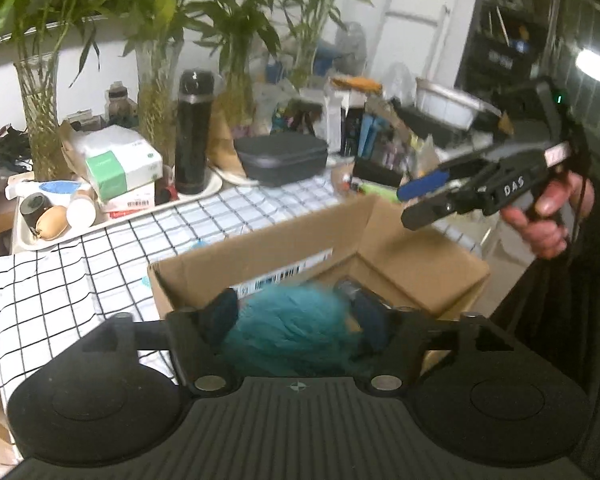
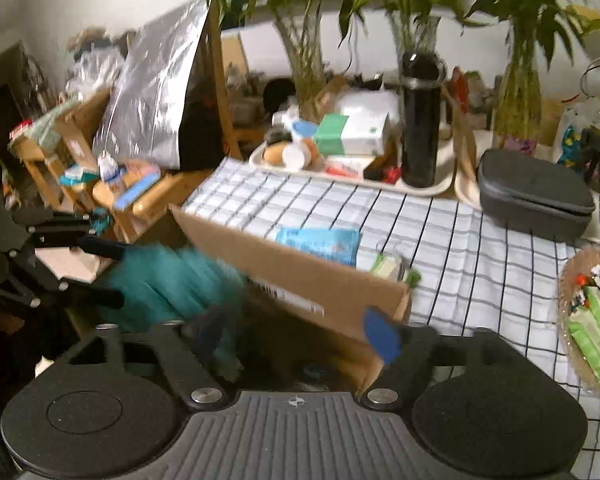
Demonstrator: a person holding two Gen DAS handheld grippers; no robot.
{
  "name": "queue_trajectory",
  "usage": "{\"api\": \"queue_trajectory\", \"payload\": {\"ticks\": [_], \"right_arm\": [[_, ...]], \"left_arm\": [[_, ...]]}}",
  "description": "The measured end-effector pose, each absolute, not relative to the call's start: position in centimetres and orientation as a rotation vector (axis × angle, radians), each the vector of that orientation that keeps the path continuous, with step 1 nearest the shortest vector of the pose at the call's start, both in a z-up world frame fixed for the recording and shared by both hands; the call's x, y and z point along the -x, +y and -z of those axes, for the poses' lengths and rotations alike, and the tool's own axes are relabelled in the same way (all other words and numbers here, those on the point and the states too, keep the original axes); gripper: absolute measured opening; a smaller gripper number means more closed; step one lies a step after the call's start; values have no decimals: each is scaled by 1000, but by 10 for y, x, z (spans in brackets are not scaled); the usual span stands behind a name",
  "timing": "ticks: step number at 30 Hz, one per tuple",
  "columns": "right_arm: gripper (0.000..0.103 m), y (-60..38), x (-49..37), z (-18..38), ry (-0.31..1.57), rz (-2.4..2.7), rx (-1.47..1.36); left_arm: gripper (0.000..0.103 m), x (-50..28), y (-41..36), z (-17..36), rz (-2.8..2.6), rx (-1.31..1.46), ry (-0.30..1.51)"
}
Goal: Organize soft objects
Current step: 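Carry loofah and black packet into the box and open both grippers, then withdraw both grippers from the box toward the blue and green packets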
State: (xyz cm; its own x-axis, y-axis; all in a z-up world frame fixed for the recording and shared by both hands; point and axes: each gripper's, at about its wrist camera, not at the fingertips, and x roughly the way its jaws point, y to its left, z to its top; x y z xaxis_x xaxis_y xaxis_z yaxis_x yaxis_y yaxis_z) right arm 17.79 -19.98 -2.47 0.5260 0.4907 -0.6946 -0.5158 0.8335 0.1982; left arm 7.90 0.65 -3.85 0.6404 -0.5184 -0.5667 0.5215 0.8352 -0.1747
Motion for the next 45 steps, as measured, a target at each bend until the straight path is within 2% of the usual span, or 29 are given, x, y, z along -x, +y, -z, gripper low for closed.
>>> {"api": "queue_trajectory", "payload": {"ticks": [2,5,14,18,45], "right_arm": [[87,-204,-180,23,809,-594,13],[95,-204,-183,23,804,-559,22],[98,-207,-189,27,804,-494,28],[103,-207,-190,29,816,-466,43],[103,-171,-196,60,941,-497,185]], "left_arm": [[71,-78,9,38,590,14,633],[71,-80,9,38,569,18,641],[71,-81,15,35,515,40,614],[71,-83,19,34,472,58,612],[71,-93,24,40,308,25,660]]}}
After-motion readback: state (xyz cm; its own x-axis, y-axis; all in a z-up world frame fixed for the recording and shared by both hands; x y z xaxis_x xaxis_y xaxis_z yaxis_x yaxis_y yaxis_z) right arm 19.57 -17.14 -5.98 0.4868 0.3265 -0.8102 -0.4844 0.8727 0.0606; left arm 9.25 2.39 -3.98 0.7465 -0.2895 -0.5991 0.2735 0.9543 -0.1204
